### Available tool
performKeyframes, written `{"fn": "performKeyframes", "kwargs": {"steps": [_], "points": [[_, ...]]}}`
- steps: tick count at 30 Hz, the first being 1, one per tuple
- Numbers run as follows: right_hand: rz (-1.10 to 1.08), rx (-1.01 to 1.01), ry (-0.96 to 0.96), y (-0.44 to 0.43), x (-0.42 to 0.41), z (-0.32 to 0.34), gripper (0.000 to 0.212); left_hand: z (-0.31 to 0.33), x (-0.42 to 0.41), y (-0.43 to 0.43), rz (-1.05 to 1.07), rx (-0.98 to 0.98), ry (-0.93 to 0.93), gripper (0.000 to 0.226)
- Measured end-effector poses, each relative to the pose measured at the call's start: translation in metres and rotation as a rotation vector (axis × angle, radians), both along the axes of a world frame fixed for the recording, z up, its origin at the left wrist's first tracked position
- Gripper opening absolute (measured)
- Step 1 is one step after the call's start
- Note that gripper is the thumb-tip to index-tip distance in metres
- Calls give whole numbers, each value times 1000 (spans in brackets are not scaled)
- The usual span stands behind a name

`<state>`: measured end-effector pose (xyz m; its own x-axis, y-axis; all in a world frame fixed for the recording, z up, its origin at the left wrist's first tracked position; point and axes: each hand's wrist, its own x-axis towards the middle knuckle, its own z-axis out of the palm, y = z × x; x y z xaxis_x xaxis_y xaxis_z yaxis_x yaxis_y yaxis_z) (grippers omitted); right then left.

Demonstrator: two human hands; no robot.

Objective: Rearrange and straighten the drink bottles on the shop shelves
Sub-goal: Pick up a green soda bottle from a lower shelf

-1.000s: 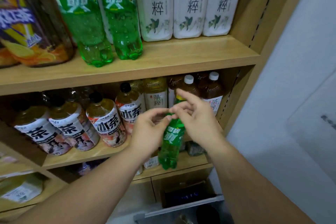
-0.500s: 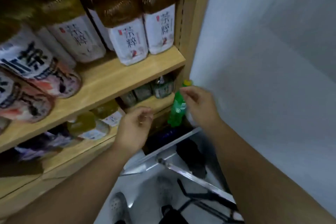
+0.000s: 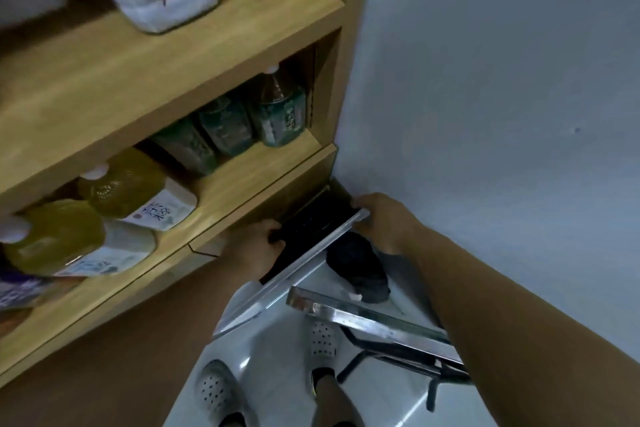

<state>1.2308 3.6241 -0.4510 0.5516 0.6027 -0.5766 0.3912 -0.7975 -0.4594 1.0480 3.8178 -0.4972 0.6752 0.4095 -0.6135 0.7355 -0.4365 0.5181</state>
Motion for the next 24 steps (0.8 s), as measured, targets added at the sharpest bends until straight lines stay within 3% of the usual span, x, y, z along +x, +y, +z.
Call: {"fn": "performKeyframes", "kwargs": {"steps": [6, 11, 13, 17, 22, 24], "points": [[247, 19, -81, -5, 1, -55, 40, -58, 1, -4, 40, -146, 61, 35], [317, 11, -148, -11, -1, -70, 36, -53, -13, -22, 18, -531, 27, 11], [319, -18, -138, -14, -4, -66, 37, -47, -29, -29, -117, -439, -38, 11], [269, -51, -103, -23, -12, -54, 46, -40, -49, -35, -271, -45, -76, 15], [172, -154, 63, -21, -27, -44, 55, -42, -49, -34, -284, 5, -55, 3], [131, -169, 110, -15, -33, -41, 56, -46, -51, -31, -319, 66, -60, 12]]}}
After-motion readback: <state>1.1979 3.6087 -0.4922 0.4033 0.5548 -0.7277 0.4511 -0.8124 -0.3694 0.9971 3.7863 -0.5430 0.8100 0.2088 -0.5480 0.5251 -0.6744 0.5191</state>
